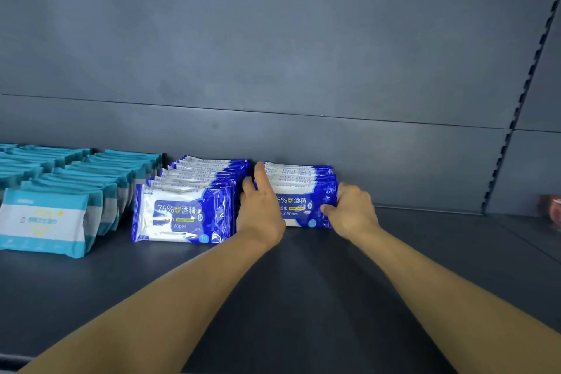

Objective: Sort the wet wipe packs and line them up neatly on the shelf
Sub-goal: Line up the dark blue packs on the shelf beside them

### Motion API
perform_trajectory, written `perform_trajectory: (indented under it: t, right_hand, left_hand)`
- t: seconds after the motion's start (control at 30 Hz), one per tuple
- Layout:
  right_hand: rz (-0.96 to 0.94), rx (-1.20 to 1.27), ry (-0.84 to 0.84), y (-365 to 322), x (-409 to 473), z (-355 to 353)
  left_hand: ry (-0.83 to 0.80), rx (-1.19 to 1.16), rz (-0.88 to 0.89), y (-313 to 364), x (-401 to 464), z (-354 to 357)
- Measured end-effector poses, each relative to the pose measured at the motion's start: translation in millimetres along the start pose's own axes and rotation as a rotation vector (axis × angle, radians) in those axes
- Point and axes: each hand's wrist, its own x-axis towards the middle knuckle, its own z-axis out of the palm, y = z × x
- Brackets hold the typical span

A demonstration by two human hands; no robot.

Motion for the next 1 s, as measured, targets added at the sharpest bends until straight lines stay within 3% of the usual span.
perform_trajectory:
  t: [0.37, 0.63, 0.8, 1.0]
  right_hand:
    - [-0.039, -0.083, -0.043, -1.7, -12.1, 2.7]
    - [-0.101, -0.078, -0.054, -1.9, -15.6, -4.0]
    - [-0.125, -0.077, -0.050, -2.6, -19.6, -1.5]
    - [-0.119, -0.103, -0.048, -0.5, -23.9, -8.5]
  left_hand:
    - [-0.150, -0.109, -0.038, -3.2, 11.8, -5.1]
    - [-0.041, 0.033, 0.040, -5.3, 2.5, -1.9]
    - [-0.139, 0.056, 0.004, -4.1, 4.4, -1.0]
    - [-0.087, 0.093, 0.025, 0.4, 2.3, -8.9]
